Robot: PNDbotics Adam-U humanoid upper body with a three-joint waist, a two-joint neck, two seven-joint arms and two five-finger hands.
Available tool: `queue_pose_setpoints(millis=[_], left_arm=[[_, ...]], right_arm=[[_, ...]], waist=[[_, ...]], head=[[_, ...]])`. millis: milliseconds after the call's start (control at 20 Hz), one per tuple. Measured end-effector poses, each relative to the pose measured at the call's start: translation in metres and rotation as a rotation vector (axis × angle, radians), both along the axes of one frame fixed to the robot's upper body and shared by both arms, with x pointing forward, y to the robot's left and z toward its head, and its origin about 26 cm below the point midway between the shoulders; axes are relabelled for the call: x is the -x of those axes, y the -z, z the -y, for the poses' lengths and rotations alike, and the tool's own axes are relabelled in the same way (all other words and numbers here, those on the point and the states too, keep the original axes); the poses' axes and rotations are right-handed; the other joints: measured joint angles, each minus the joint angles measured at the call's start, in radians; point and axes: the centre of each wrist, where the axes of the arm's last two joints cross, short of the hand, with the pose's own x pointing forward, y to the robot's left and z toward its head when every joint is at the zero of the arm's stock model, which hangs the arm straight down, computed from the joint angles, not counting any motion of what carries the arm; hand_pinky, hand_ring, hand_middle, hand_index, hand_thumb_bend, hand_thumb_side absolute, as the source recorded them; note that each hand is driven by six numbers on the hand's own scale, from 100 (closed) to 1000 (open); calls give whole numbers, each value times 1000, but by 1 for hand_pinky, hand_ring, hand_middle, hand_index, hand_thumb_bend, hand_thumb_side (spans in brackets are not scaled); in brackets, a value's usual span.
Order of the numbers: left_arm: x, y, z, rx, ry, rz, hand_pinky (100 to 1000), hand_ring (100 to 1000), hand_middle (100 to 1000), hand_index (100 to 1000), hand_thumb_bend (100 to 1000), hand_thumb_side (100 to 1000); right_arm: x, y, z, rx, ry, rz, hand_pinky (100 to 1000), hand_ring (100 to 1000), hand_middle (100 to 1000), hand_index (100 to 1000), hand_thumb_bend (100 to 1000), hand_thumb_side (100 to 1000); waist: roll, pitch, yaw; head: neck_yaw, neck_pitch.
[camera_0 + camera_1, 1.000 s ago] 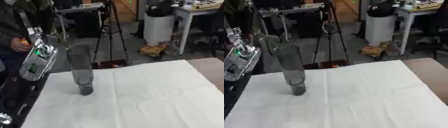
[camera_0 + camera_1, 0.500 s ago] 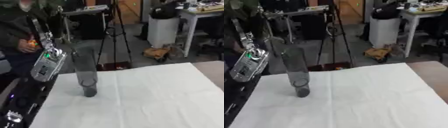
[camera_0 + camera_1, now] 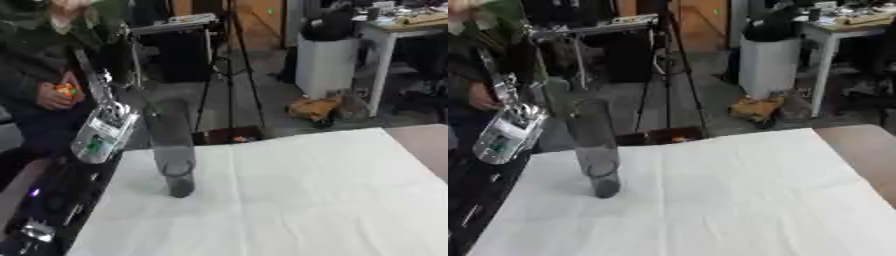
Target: Arrange flowers into the vase.
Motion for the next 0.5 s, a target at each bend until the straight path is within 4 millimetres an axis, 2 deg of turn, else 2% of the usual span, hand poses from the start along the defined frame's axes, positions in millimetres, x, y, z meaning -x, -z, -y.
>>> queue_pose_setpoints(millis=[250, 300, 500], left_arm=[[-4, 6, -6, 29, -7, -30, 100, 100, 100, 130, 100, 429], [-5, 6, -8, 30, -8, -32, 100, 100, 100, 145, 100, 481], [-8, 11, -18, 41, -34, -63, 100, 100, 100, 149, 100, 495]], right_arm=[[0, -1, -2, -4, -5, -7, 100, 243, 130, 374, 408, 661], [0, -1, -2, -6, -5, -8, 100, 243, 131, 375, 410, 661], [0, -1, -3, -7, -8, -16, 100, 244, 131, 375, 411, 661]], waist=[[1, 0, -4], [1, 0, -5], [9, -1, -19]], head=[[10, -7], [11, -8], [26, -17]])
